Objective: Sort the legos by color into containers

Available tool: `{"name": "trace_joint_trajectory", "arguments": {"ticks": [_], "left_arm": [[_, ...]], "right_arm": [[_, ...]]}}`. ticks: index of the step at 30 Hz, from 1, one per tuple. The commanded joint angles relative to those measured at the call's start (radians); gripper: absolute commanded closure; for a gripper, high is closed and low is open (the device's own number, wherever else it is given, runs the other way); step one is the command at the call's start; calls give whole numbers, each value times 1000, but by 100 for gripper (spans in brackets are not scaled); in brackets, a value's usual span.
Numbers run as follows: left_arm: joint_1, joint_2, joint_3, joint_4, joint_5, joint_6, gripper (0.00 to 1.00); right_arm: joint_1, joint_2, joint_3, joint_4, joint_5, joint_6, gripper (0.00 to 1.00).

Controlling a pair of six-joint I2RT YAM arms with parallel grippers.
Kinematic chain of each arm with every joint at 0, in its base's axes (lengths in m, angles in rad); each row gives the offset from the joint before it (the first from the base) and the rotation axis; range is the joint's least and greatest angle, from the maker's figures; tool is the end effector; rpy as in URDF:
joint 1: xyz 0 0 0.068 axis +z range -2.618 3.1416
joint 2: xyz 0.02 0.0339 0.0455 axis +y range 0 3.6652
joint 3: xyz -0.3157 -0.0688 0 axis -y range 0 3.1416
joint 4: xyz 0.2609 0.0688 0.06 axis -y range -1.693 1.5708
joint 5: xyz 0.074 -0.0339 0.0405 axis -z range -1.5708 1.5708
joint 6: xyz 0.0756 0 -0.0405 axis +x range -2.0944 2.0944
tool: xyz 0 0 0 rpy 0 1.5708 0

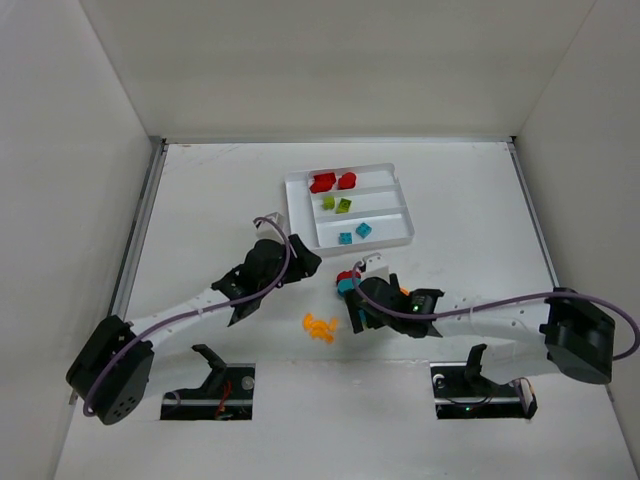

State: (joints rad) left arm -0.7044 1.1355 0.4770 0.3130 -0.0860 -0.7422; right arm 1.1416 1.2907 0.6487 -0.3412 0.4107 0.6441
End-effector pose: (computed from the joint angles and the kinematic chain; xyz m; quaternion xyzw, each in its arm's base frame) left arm 0.2103 -0.1702 0.2370 -0.0402 0.8168 -0.3539 0.4539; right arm 0.1344 0.2212 0.1894 -0.1735 0.9227 0.0984 0.3298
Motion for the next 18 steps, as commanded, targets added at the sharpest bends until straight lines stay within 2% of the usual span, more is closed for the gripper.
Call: {"name": "trace_joint_trajectory", "arguments": {"ticks": [1, 7, 12, 15, 18], "left_arm": [[10, -28, -21, 21, 9, -13, 51], [13, -26, -34, 29, 20, -23, 51], [18, -40, -26, 18, 23, -23, 51], [18, -39, -14, 11, 43, -31, 51], [16, -42, -6, 11, 63, -43, 51]], "right_arm": [[7, 15, 57, 10, 31, 2, 13], [0, 36, 57, 25, 37, -1, 24], [-3, 45, 54, 25, 28, -3, 24], [-4, 26, 52, 25, 36, -4, 35], [-4, -39, 49, 24, 42, -7, 39]]}}
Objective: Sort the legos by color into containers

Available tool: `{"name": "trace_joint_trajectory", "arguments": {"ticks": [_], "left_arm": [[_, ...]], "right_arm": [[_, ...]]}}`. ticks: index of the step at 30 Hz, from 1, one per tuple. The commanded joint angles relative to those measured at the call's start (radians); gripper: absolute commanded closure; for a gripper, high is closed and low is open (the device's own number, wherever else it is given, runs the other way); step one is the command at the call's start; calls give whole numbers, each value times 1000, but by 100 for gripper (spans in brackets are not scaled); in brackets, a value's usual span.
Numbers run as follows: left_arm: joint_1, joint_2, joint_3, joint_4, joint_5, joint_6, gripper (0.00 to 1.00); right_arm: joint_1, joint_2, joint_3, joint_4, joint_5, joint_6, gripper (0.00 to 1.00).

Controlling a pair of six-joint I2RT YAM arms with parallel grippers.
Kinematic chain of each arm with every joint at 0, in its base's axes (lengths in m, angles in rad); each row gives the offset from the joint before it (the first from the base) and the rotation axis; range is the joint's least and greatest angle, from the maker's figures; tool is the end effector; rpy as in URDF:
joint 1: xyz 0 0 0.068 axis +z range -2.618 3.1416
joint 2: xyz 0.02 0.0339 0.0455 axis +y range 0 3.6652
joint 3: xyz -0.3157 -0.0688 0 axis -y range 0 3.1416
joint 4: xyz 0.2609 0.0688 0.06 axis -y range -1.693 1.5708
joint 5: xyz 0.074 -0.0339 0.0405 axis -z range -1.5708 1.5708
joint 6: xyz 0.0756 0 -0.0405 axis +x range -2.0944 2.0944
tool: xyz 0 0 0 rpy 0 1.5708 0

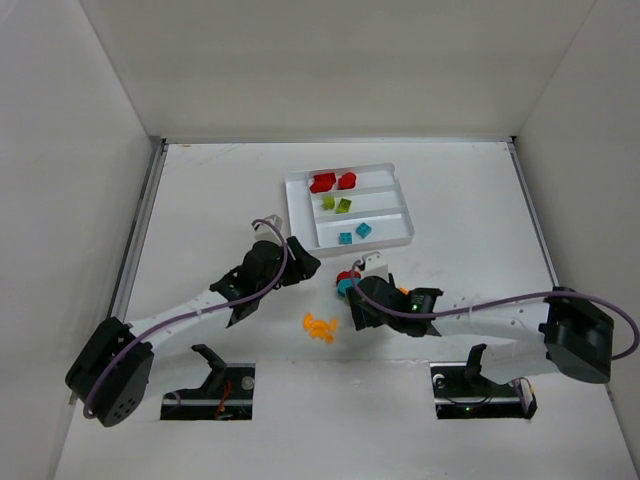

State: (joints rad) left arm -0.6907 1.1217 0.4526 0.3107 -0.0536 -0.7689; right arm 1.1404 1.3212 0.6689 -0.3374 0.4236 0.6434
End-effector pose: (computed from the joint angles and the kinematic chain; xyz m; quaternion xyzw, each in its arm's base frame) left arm 0.2067 -0.1656 0.2307 -0.0474 0.8203 -0.3633 0.4392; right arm 0.1385 0.2272 0.1893 -0.1720 0.9227 0.0915 0.3326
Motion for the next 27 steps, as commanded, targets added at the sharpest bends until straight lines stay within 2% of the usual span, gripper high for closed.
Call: {"name": "trace_joint_trajectory", "arguments": {"ticks": [1, 6, 12, 16, 20, 27], "left_arm": [[3, -33, 20, 13, 37, -23, 51], [-5, -65, 29, 16, 54, -46, 51], [-66, -128, 5, 106, 40, -47, 50], [-161, -135, -8, 198, 0, -30, 48], [-253, -94, 18, 245, -54, 45, 44], [-309, -34, 55, 255, -156, 177, 44]], "right_arm": [[-3, -97, 28, 21, 29, -11, 40], [-81, -244, 6, 76, -2, -17, 46], [-228, -341, -32, 262, -129, 39, 47], [-301, -318, -19, 354, -189, 94, 48], [-301, -248, 26, 408, -200, 125, 48], [-305, -183, 58, 472, -229, 186, 48]]}}
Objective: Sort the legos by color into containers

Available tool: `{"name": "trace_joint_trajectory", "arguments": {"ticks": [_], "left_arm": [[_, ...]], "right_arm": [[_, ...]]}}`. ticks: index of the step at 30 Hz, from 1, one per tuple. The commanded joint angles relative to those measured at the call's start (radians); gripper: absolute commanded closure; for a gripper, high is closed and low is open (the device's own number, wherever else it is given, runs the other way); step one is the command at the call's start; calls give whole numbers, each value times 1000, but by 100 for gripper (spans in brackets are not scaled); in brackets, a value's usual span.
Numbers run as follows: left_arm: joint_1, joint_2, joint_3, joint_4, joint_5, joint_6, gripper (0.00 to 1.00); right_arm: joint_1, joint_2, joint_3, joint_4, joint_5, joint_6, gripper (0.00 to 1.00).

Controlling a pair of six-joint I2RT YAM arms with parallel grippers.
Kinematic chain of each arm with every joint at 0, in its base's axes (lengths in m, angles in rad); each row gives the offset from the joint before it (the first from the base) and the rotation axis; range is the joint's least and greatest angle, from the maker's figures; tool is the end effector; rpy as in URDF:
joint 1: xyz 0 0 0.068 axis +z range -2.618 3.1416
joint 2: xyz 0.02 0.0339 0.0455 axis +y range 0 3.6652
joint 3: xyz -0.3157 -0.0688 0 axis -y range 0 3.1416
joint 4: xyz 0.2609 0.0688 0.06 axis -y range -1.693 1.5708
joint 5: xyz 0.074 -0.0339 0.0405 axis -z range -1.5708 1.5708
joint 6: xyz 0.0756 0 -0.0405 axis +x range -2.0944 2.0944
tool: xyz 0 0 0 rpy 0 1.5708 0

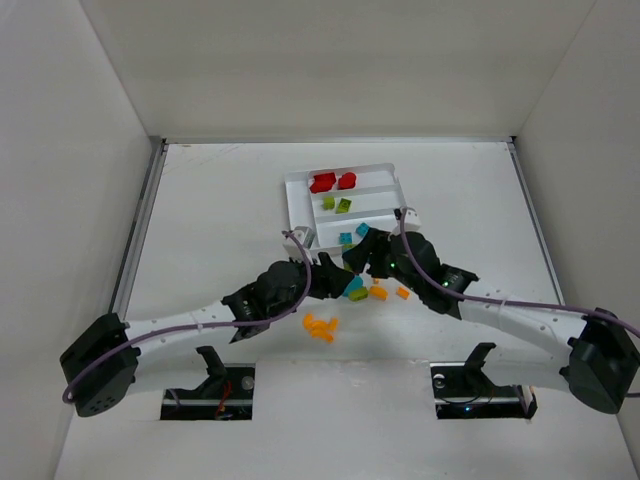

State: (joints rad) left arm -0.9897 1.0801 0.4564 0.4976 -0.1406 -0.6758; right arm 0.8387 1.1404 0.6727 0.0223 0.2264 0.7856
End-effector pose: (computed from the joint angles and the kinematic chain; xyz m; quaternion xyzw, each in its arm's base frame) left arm 0.1547 -0.2163 0.2696 0.0711 0.7465 -0.4524 0.4827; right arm 0.2008 0.1980 0.2727 0.0379 0.8417 0.3190 0.4340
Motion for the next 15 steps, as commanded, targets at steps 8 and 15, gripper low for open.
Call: {"name": "trace_joint_trajectory", "arguments": {"ticks": [8, 15], "left_arm": [[-10, 50, 71, 88, -88, 127, 46], [-3, 87, 91, 117, -82, 131, 59]], "right_arm": [[-31, -5, 36, 154, -96, 89, 48], [-39, -11, 13, 179, -139, 112, 48]]}}
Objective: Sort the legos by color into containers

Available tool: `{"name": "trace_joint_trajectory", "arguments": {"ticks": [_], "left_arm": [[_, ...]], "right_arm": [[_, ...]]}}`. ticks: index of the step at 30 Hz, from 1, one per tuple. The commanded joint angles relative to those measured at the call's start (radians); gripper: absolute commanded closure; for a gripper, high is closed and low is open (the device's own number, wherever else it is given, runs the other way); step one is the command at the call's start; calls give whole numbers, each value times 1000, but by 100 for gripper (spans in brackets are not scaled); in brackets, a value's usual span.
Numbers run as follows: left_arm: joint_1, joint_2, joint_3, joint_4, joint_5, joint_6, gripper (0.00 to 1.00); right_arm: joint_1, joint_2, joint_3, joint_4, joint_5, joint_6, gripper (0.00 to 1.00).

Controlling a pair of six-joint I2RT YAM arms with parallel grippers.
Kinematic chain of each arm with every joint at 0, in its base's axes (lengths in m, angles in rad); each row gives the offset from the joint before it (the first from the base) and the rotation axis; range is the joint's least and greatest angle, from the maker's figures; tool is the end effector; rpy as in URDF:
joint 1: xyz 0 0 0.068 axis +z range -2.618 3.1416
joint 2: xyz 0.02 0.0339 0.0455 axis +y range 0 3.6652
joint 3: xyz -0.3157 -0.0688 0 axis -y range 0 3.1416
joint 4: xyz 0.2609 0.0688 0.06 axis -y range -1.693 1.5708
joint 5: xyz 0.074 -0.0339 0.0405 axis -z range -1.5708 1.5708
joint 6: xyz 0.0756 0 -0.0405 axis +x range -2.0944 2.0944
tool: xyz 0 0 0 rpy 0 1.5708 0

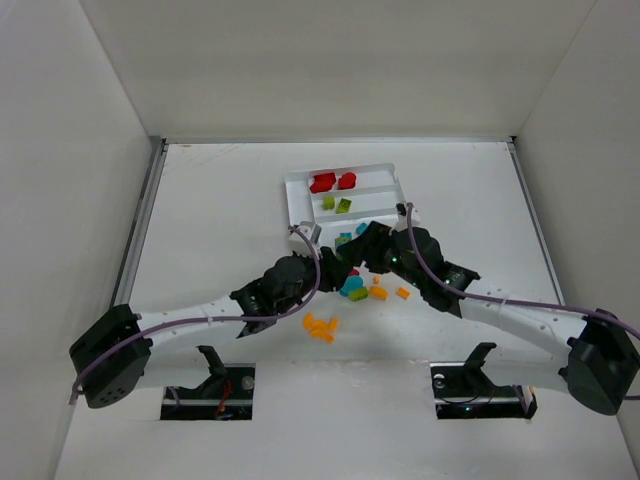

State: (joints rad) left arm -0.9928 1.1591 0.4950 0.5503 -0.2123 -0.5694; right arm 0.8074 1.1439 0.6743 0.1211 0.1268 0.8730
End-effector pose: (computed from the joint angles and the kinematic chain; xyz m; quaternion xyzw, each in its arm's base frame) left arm 0.1680 -0.2284 0.2725 0.0869 0.7402 -0.4099 0.5258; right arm 0.2068 0.2023 0.2854 0.0631 0.8157 0.3919 0.4208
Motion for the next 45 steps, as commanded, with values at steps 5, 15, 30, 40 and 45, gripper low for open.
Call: {"name": "trace_joint_trajectory", "arguments": {"ticks": [5, 15, 30, 40, 45], "left_arm": [[0, 25, 56, 73, -13, 26, 69], [7, 2, 33, 63, -16, 29, 84], [95, -26, 7, 30, -6, 19, 85], [200, -12, 23, 11, 54, -33, 84], [256, 57, 72, -6, 116, -67, 84]], "right_arm": [[-14, -18, -5, 91, -49, 34, 49], [-86, -78, -51, 88, -99, 34, 50], [-254, 60, 13, -6, 49, -138, 50], [-313, 390, 218, 3, 195, -298, 48], [-316, 450, 257, 9, 260, -347, 36]]}}
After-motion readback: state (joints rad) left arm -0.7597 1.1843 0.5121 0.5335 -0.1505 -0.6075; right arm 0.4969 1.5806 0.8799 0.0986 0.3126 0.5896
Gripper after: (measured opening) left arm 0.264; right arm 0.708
